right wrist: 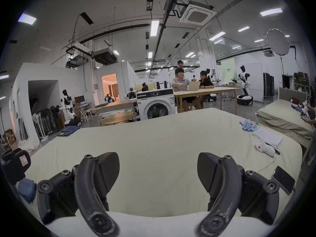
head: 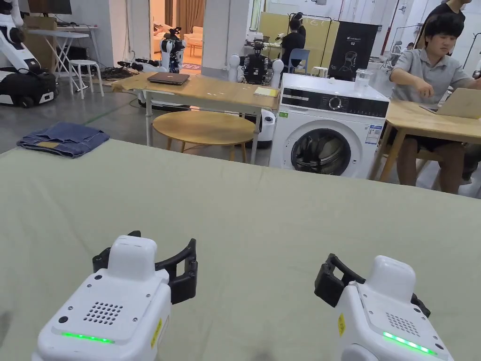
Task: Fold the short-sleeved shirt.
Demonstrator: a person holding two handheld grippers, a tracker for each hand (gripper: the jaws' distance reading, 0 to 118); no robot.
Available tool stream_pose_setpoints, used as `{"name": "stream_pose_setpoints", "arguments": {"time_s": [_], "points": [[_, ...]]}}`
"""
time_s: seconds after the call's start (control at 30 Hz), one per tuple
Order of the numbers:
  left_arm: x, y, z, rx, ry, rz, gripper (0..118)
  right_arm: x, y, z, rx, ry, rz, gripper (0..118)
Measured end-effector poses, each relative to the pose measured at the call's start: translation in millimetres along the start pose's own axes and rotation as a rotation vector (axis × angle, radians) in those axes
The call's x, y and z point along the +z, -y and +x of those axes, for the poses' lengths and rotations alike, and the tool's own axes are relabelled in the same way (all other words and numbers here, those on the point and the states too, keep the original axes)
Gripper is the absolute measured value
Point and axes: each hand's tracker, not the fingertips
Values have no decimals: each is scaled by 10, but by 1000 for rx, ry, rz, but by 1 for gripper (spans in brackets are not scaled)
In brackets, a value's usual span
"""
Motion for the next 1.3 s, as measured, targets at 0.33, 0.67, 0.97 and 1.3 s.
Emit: {"name": "stream_pose_setpoints", "arguments": {"time_s": [0.33,0.67,0.97,1.3], "points": [[-19,61,23,-30,-36,-37,81,-19,7,27,-28,-49,-31,96],[-51,35,35,-53,-34,-26,81,-32,71,-19,11,-38,-30,96],[-94,24,56,-43,-14,-33,81,-17,61,-70,44,-31,-22,96],[-101,52,57,-57,2,-48,81,-9,78,-106,89,-13,-9,96]]}}
